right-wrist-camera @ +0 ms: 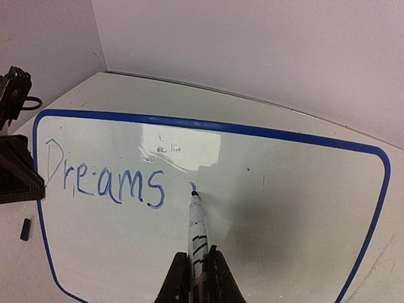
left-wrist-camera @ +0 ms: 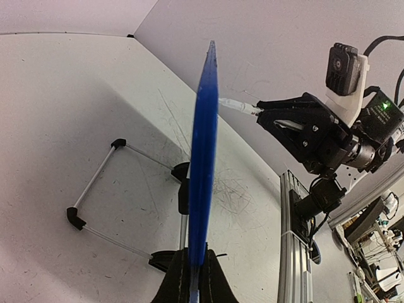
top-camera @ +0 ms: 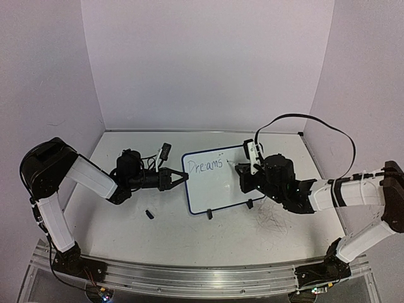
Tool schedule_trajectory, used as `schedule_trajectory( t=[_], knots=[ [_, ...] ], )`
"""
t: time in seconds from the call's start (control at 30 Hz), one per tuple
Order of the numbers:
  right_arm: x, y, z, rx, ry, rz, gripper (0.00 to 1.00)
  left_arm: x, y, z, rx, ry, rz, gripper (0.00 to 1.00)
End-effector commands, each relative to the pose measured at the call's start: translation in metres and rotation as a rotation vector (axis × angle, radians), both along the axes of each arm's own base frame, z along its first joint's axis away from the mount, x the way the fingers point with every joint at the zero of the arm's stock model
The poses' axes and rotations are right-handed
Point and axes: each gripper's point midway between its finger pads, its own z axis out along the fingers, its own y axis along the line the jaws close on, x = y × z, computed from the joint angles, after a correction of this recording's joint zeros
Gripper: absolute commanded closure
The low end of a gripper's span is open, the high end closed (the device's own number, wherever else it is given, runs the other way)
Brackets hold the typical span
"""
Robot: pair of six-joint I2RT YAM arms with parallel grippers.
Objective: Write a sentence on the whiteboard
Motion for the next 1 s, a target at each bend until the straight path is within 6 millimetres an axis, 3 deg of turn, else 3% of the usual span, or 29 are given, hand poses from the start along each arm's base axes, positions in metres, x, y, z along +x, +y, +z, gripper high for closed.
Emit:
schedule_trajectory(
  t=[0.0,0.27,0.63,0.97],
  knots=[
    [-0.006,-0.007,-0.009,-0.012,0.031,-0.022,1.00,-0.003,-0.005,0.028,-0.046,-0.061,-0.032,1.00],
    [-0.007,-0.011,-0.009,-0.013,0.033,-0.035,1.00,-0.003,-0.005,0.027,-0.044,-0.059,-0.031,1.00],
    [0.012,-0.004,0.017,0.027,-0.036,-0.094,1.00,-0.004,-0.005,0.028,-0.045,-0.061,-0.032,1.00],
    [0.016,-0.005,0.014,0.007,-0.032,-0.115,1.00,-0.005,-0.003,0.028,-0.041,-0.067,-0.030,1.00]
  ],
)
